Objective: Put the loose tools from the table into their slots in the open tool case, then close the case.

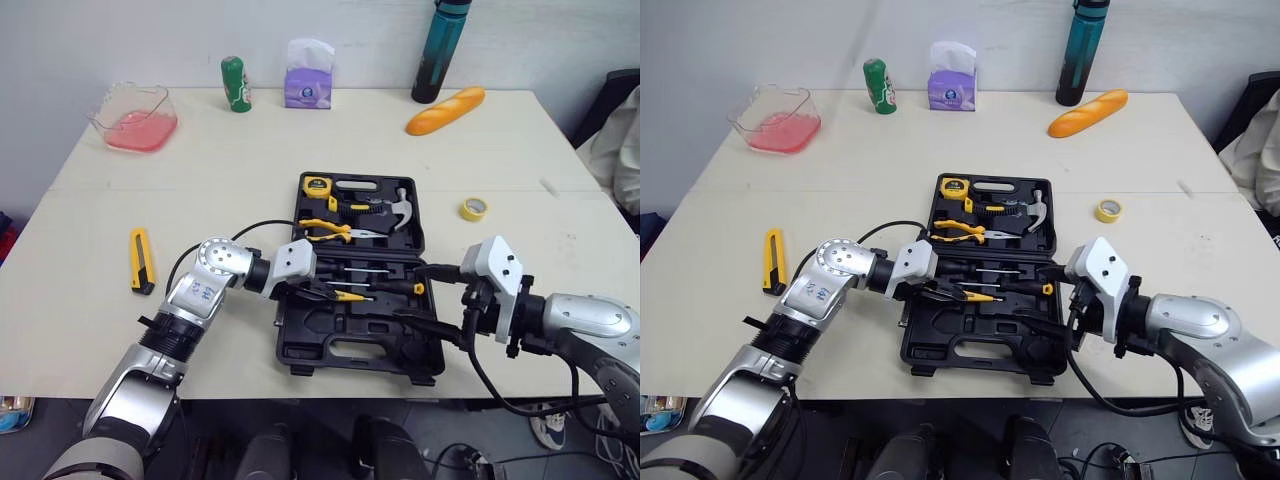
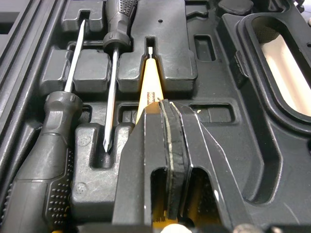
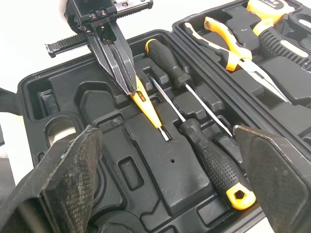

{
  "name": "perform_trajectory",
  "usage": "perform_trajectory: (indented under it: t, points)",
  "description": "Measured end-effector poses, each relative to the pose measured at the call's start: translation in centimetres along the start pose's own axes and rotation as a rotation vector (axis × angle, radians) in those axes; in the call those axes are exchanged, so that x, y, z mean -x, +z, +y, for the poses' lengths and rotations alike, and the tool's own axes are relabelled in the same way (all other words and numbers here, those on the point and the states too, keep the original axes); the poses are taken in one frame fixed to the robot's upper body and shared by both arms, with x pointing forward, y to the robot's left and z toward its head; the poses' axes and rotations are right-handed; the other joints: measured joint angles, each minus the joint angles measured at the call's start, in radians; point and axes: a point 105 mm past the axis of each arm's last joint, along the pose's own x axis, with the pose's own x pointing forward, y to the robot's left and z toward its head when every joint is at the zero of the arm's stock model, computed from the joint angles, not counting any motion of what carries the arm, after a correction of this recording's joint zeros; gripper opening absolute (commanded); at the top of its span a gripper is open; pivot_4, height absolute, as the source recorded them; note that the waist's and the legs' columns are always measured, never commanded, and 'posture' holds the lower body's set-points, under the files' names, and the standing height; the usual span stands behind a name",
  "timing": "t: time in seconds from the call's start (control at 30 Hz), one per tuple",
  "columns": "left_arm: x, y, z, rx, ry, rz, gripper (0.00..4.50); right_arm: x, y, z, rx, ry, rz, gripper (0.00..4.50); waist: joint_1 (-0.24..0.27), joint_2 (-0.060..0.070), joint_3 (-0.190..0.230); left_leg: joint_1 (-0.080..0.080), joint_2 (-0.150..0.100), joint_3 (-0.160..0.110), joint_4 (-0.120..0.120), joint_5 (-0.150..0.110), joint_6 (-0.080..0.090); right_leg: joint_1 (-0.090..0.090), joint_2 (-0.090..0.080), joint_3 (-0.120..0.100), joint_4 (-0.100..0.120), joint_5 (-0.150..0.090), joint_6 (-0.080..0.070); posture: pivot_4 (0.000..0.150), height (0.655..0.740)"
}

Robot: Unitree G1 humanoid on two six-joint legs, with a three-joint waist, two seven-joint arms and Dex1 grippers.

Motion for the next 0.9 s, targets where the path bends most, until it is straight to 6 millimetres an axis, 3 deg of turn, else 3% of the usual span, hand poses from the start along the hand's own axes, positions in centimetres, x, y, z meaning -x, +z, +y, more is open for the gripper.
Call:
perform_trajectory:
  t: [0.9]
  points:
    - [-1.7,0.4,0.4,0.021,-0.016,-0.038,0.07,0.2,0.1,0.0,0.017,0.009,0.017,4.5,0.014,0.0,-0.001,0.0,0.0,-0.002,0.006,-0.003,0.005,0.004,-0.002,0.006,-0.001,0.001,0.001,0.15,0.7394]
